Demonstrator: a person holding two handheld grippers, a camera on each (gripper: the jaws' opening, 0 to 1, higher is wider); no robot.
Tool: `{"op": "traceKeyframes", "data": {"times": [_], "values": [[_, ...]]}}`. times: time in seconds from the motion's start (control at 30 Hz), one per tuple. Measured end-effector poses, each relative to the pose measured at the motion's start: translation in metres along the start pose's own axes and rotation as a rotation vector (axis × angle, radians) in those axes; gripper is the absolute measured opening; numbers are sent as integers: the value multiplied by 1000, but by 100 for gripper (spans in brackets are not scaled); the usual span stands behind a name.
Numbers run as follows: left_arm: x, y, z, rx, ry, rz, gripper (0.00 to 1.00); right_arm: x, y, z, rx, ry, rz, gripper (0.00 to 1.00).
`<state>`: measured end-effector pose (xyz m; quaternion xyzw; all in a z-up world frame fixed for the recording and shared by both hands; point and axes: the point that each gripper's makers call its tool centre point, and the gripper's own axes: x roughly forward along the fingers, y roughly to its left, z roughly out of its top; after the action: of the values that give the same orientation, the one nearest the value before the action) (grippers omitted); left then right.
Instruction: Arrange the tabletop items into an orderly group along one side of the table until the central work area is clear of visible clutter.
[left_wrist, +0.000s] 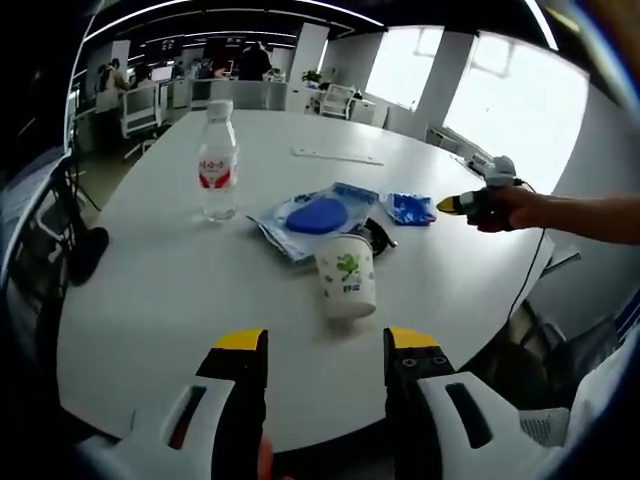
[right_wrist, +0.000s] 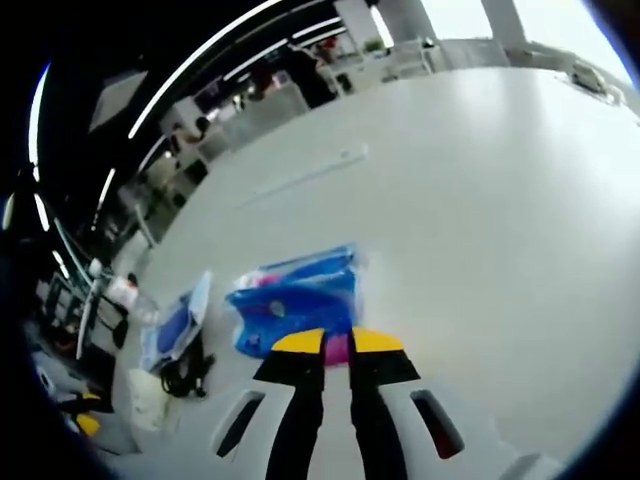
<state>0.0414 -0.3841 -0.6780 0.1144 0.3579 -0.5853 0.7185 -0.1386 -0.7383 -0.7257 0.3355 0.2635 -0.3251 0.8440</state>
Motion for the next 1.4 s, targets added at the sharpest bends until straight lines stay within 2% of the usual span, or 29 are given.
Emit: {"op": "traceKeyframes", "data": {"times": [0.63, 0.83, 1.1, 1.33, 1.4], "values": [[0, 1, -5, -33, -11, -21, 46, -12, 38, -34, -49, 46, 52, 9], [2, -2, -4, -41, -12, -27, 46, -18, 51, -54, -64, 68, 73, 10], [17, -10, 3, -67, -10, -59, 47, -33, 65, -79, -103, 102, 100, 13], [33, -20, 9, -76, 1, -83, 47, -48, 72, -91, -134, 109, 120, 17], [37, -22, 9, -70, 11, -86, 47, -47, 69, -89, -132, 109, 123, 17]]}}
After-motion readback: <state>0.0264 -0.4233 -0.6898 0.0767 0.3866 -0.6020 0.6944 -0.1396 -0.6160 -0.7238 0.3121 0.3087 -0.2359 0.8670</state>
